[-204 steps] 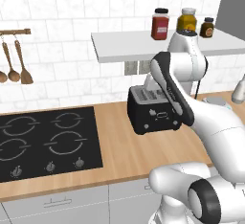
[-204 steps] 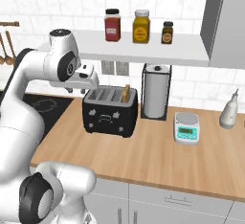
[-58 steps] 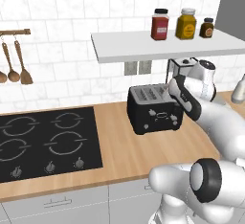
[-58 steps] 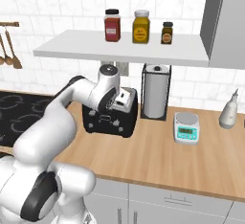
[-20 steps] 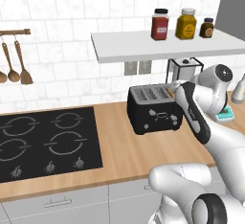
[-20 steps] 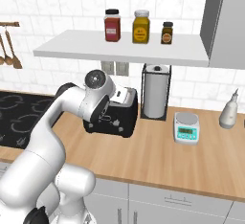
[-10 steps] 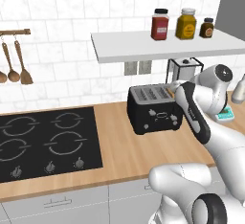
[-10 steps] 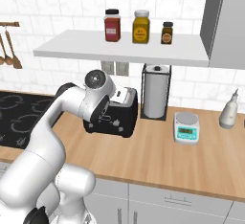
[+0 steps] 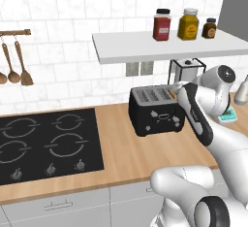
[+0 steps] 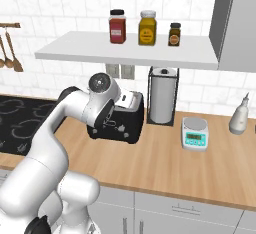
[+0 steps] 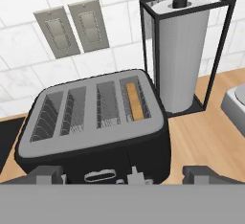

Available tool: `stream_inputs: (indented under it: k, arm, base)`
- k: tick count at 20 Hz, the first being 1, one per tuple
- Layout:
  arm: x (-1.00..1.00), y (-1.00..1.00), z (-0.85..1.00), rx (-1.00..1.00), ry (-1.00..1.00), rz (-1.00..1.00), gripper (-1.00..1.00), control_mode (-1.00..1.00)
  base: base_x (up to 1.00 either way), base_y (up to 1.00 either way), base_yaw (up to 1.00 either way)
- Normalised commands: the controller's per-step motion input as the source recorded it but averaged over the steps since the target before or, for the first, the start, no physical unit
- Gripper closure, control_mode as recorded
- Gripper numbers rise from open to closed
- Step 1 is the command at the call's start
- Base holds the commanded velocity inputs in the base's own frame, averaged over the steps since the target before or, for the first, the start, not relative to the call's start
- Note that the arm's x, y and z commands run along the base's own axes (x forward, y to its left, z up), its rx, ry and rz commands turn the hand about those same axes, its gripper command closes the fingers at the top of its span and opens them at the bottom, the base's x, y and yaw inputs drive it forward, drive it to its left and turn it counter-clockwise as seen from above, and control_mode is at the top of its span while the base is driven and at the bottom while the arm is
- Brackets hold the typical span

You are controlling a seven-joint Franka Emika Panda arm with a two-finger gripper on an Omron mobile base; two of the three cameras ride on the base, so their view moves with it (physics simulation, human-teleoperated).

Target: Start the toaster. Once the lever pops up, take the bread to the plate on the dining counter.

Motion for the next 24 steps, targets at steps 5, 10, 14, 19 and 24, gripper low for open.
stream_inputs:
  k: [5, 10, 14, 19, 24]
  arm:
    - [0.00, 0.00, 0.00, 0.00, 0.00, 0.00, -1.00, -1.00]
    - [0.00, 0.00, 0.00, 0.00, 0.00, 0.00, -1.00, -1.00]
    - [0.00, 0.00, 0.00, 0.00, 0.00, 0.00, -1.00, -1.00]
    - [0.00, 0.00, 0.00, 0.00, 0.00, 0.00, -1.00, -1.00]
    - [0.00, 0.00, 0.00, 0.00, 0.00, 0.00, -1.00, -1.00]
  base:
    - [0.00, 0.00, 0.00]
    - [0.00, 0.00, 0.00]
    - [0.00, 0.00, 0.00]
    - [0.00, 0.00, 0.00]
    - [0.00, 0.00, 0.00]
